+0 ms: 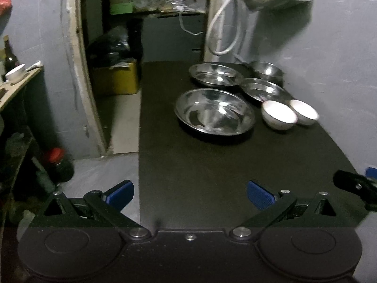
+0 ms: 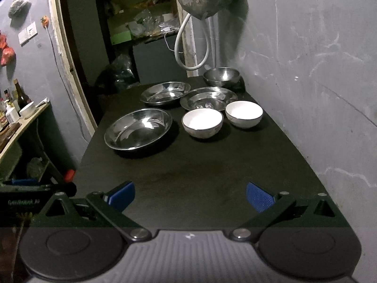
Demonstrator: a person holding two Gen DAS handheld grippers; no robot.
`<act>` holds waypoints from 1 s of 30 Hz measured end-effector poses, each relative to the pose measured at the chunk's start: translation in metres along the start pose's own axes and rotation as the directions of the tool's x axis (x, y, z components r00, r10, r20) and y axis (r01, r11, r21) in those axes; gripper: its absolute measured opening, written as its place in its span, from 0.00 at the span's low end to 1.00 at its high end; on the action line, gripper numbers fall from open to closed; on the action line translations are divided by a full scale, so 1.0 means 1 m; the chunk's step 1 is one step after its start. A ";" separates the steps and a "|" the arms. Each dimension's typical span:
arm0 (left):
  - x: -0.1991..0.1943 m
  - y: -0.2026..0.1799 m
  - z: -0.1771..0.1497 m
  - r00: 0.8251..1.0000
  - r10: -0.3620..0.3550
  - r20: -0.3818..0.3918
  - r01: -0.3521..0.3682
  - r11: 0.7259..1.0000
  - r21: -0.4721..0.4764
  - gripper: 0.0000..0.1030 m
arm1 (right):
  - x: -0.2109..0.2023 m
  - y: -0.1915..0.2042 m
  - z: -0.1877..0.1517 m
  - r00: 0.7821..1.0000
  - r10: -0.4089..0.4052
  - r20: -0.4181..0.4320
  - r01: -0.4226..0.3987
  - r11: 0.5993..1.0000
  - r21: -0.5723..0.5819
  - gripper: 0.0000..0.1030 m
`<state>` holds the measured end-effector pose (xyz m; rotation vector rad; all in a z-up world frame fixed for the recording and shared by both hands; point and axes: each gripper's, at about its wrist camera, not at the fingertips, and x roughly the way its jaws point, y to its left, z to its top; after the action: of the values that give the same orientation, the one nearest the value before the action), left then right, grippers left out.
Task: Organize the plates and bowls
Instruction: 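Lower both tools toward the rim of the large steel plate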
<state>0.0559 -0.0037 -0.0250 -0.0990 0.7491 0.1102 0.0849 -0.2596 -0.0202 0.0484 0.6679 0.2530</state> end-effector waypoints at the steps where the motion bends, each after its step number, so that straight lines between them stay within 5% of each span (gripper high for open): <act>1: 0.003 0.000 0.004 1.000 0.019 0.002 -0.019 1.000 -0.015 0.99 | 0.003 -0.001 0.003 1.000 0.003 -0.006 -0.003 1.000 -0.009 1.00; 7: 0.029 0.006 0.041 0.995 0.097 0.000 -0.096 0.987 -0.128 0.99 | 0.023 -0.012 0.030 0.999 0.036 -0.033 -0.038 0.999 -0.037 1.00; 13: 0.057 -0.002 0.087 0.988 0.151 0.016 -0.147 0.979 -0.140 0.99 | 0.045 -0.030 0.072 0.994 0.102 -0.028 -0.103 0.994 -0.028 1.00; 30: 0.097 0.011 0.217 0.990 0.089 0.107 -0.075 0.989 -0.130 0.99 | 0.106 -0.032 0.166 0.963 0.243 0.115 -0.244 0.970 -0.001 1.00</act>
<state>0.2713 0.0411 0.0663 -0.1803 0.6334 0.2398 0.2740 -0.2584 0.0417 0.1577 0.5490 0.4797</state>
